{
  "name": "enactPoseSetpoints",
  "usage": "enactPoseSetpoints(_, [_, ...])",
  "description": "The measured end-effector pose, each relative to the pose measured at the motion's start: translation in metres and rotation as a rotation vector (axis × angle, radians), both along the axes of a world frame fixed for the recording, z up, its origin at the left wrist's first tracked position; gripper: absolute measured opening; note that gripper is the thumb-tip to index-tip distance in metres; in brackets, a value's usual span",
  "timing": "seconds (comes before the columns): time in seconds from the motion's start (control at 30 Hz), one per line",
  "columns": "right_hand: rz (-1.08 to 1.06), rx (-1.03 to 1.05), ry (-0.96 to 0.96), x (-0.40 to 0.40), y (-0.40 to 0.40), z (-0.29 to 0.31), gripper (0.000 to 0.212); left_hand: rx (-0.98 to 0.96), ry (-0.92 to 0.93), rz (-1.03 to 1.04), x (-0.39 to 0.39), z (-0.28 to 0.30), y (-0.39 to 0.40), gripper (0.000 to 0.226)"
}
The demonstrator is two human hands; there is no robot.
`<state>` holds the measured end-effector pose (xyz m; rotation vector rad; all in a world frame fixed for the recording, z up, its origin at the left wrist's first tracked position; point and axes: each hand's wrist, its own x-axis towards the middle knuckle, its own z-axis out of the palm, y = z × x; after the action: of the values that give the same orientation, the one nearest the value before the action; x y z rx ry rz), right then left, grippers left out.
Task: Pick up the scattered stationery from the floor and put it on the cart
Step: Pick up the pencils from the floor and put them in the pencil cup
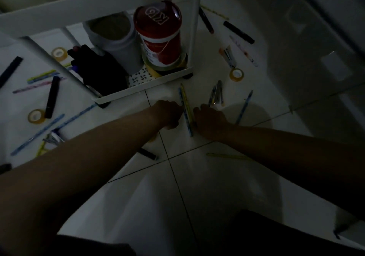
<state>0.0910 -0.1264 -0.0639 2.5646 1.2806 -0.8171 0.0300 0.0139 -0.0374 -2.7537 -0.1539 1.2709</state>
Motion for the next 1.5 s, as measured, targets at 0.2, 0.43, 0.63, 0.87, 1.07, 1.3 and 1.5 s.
enactPoseSetpoints(0.2, [-0.122,0.122,-0.005,0.001,0.004,-0.014,0.035,0.045,-0.040,0.015,0.013,-0.010,-0.001,0.059])
enactPoseSetpoints(0.43, [-0.265,0.112,0.116,0.001,0.000,-0.022,0.057,0.095,-0.158,-0.010,0.011,-0.018,-0.005,0.046])
enactPoseSetpoints(0.63, [-0.359,0.191,0.206,0.004,-0.017,-0.021,0.049,0.044,-0.280,0.043,0.008,-0.024,-0.007,0.053])
enactPoseSetpoints(0.87, [-0.214,0.480,0.103,0.004,-0.056,-0.009,0.042,0.056,-0.315,0.234,0.017,-0.029,-0.026,0.038])
enactPoseSetpoints(1.07, [-0.323,0.475,0.148,0.005,-0.070,-0.005,0.069,-0.074,-0.291,0.393,0.018,-0.029,-0.040,0.035])
enactPoseSetpoints(1.3, [-0.253,0.433,0.021,-0.001,-0.060,-0.007,0.076,-0.281,-0.364,0.556,0.012,-0.031,-0.029,0.048])
enactPoseSetpoints(1.5, [-0.198,0.328,0.067,0.005,-0.063,-0.006,0.066,-0.440,-0.460,0.671,0.019,-0.028,-0.035,0.057])
